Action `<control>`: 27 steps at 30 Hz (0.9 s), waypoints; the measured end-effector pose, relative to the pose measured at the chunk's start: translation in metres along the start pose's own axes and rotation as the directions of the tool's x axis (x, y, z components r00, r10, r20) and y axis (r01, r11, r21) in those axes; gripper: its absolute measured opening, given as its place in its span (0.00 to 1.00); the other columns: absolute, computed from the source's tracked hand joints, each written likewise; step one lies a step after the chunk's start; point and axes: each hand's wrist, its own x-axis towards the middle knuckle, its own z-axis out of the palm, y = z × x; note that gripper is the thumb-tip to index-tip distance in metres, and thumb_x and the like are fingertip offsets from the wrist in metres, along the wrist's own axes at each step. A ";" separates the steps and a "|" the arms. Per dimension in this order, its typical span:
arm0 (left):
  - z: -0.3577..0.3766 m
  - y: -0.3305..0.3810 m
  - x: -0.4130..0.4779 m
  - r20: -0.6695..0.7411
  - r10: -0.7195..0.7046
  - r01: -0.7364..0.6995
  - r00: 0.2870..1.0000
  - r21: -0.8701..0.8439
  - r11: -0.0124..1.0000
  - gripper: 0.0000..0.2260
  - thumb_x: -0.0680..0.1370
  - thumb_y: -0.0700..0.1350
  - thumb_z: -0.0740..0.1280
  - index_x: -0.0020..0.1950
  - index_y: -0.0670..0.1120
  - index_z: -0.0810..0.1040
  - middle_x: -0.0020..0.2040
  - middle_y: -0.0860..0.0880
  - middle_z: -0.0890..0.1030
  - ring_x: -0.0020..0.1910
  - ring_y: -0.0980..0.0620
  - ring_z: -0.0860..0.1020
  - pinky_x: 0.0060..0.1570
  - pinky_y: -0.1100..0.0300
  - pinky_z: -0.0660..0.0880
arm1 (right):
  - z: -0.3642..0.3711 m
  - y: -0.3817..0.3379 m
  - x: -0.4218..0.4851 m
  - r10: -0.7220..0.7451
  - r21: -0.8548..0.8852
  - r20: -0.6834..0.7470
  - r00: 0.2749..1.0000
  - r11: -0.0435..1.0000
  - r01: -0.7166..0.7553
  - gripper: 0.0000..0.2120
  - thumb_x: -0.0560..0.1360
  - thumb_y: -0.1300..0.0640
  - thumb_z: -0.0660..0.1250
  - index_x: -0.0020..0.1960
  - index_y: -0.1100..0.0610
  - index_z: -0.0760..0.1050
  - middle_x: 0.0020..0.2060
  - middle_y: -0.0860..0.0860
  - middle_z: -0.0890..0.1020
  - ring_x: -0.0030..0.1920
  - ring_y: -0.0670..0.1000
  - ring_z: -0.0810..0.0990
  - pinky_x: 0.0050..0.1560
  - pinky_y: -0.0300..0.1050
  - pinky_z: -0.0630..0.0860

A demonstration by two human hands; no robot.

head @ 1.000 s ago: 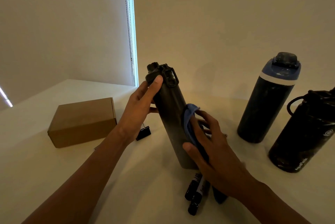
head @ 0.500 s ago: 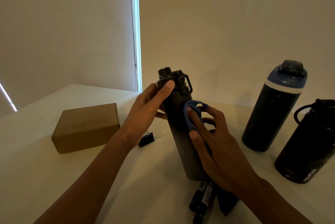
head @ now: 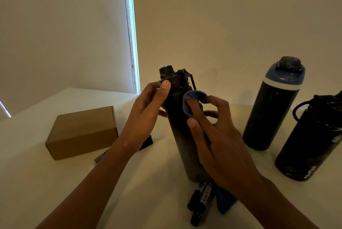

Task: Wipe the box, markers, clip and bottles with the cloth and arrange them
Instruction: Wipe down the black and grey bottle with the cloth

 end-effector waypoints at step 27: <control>0.011 0.004 -0.001 -0.019 -0.007 0.006 1.000 -0.037 0.999 0.23 0.80 0.62 0.65 0.69 0.51 0.75 0.58 0.56 0.85 0.58 0.56 0.82 0.48 0.58 0.83 | -0.017 0.010 0.035 -0.024 0.042 -0.329 0.944 0.998 0.040 0.14 0.86 0.48 0.55 0.65 0.48 0.76 0.75 0.51 0.60 0.67 0.45 0.73 0.60 0.49 0.81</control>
